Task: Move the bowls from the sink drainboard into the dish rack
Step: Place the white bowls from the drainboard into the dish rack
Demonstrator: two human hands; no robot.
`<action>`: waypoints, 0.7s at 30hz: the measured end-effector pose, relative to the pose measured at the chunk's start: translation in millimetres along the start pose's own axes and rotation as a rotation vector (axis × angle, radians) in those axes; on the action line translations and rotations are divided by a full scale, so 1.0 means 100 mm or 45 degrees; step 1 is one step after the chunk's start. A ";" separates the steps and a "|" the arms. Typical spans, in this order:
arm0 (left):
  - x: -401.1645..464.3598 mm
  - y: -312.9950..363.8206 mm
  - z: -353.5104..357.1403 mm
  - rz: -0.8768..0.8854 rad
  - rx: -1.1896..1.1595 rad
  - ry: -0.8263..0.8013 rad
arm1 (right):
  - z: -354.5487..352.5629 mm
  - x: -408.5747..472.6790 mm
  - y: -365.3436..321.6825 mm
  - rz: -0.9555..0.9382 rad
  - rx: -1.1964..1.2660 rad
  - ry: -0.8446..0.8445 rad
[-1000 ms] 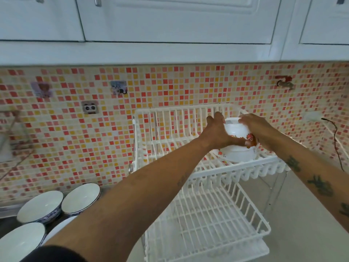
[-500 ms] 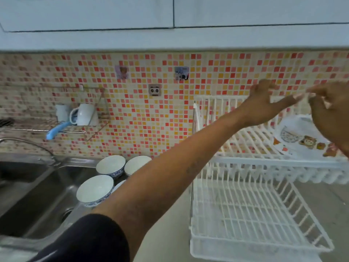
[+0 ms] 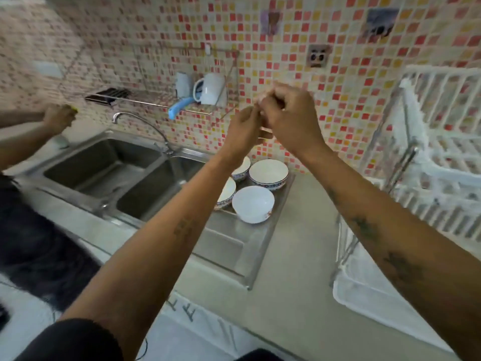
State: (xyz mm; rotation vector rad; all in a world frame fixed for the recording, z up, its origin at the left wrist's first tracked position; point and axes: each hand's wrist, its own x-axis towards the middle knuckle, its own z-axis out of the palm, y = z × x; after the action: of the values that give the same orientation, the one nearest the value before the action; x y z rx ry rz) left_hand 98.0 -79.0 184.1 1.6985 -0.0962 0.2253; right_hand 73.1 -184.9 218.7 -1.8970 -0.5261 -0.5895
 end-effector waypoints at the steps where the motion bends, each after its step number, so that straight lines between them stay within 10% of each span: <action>1: 0.01 -0.19 -0.10 -0.117 -0.015 0.029 | 0.22 0.02 0.18 0.098 -0.028 -0.059; 8: -0.07 -1.60 -0.46 -0.924 -0.083 0.087 | 1.02 -0.14 1.62 0.632 -0.300 -0.245; 21: -0.05 -2.68 -0.07 -1.139 -0.346 0.272 | 1.37 -0.62 2.78 1.427 -0.102 -0.243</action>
State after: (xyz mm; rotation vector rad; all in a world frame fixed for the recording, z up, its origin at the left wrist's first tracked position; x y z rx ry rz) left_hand 144.0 -34.8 -75.9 1.2952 0.7471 -0.2689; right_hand 213.4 -166.2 -63.6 -1.9780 0.4743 0.3138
